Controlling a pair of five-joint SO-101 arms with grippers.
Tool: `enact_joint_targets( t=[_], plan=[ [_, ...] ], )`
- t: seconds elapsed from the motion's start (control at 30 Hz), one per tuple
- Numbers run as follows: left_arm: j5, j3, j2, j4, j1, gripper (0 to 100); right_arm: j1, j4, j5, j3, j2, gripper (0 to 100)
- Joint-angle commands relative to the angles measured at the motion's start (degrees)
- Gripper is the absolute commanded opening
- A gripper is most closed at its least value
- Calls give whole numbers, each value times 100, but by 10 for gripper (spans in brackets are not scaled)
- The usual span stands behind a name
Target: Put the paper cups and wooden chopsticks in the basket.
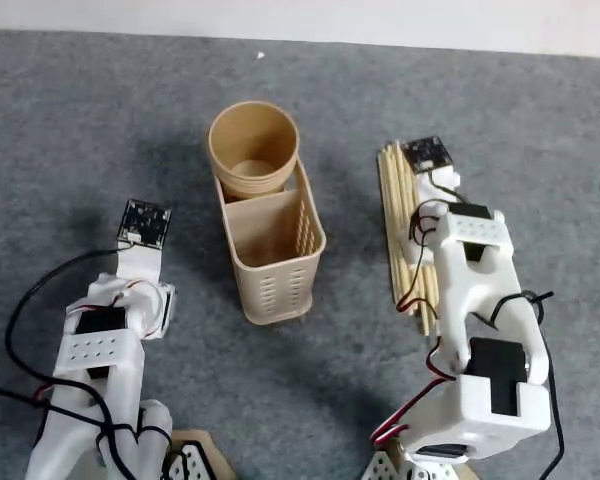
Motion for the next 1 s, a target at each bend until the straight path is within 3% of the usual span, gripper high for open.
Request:
enact_joint_targets(
  t=[0.0,0.17,0.43,0.73,0.97],
  plan=[
    [18,-31,-66,-88,57,182,-48,22,53,-198,84,141],
    [18,-31,-66,-88,57,182,-57,22,308,-382,611,64],
    [18,-31,-66,-88,57,182,-22,171,-88,-1007,426,9],
    [18,-31,-66,-88,57,182,-22,620,-88,-1279,286,128],
    [18,-31,-66,-79,57,182,-22,593,-79,-1455,1095,128]
  ],
)
